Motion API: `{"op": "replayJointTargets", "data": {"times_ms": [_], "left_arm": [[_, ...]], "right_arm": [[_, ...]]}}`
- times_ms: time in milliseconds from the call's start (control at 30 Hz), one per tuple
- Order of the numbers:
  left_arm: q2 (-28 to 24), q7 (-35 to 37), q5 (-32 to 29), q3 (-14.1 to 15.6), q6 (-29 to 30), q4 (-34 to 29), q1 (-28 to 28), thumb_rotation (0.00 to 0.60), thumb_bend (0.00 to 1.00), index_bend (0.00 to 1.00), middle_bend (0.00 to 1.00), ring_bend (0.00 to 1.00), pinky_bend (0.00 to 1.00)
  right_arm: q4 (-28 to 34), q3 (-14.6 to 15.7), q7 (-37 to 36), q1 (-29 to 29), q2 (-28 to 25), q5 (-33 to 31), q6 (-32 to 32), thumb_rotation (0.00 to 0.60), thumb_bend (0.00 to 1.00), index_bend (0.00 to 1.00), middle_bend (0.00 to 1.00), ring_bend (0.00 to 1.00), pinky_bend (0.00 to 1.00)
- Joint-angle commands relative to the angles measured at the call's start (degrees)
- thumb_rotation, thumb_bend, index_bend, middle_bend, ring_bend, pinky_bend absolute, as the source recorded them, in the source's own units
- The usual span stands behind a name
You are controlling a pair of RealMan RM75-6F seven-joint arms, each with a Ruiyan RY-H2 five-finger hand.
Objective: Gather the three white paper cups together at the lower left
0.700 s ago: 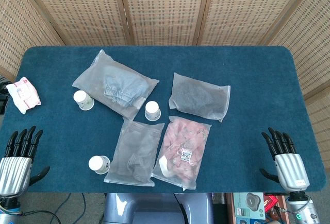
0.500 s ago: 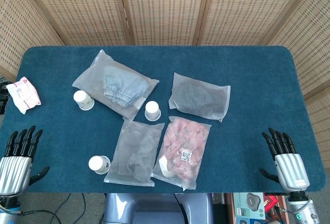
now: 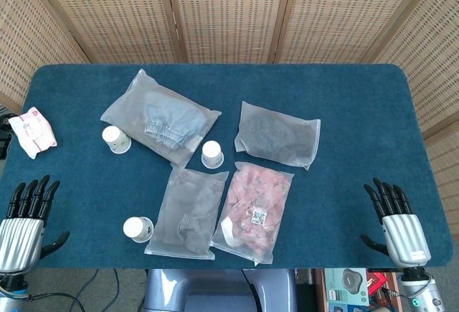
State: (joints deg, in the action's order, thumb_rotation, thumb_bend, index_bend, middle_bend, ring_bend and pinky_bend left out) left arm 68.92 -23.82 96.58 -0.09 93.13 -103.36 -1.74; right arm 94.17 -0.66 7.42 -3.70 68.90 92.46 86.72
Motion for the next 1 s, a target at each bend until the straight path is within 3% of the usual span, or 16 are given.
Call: {"op": "replayJointTargets", "data": {"times_ms": [33, 700, 1000], "left_arm": [[0.03, 0.07, -0.03, -0.03, -0.19, 0.02, 0.15, 0.6, 0.14, 0.0, 0.0, 0.0, 0.0], [0.28, 0.05, -0.99, -0.67, -1.7, -0.52, 1.33, 0.6, 0.14, 0.0, 0.0, 0.0, 0.0], [-2.5, -1.27, -9.01, -7.09, -9.26, -4.13, 7.6, 0.6, 0.14, 0.0, 0.0, 0.0, 0.0]], "right_arm": [[-0.01, -0.12, 0.05, -0.09, 0.03, -0.32, -0.26, 0.6, 0.09, 0.0, 0.0, 0.0, 0.0], [-0.19, -0.06, 0.31, -0.4, 0.25, -0.65, -1.02, 0.6, 0.09, 0.0, 0.0, 0.0, 0.0], [-0.12, -0.3, -0.32, -0.29, -0.02, -0.92, -0.67, 0.6, 0.09, 0.0, 0.0, 0.0, 0.0]]}}
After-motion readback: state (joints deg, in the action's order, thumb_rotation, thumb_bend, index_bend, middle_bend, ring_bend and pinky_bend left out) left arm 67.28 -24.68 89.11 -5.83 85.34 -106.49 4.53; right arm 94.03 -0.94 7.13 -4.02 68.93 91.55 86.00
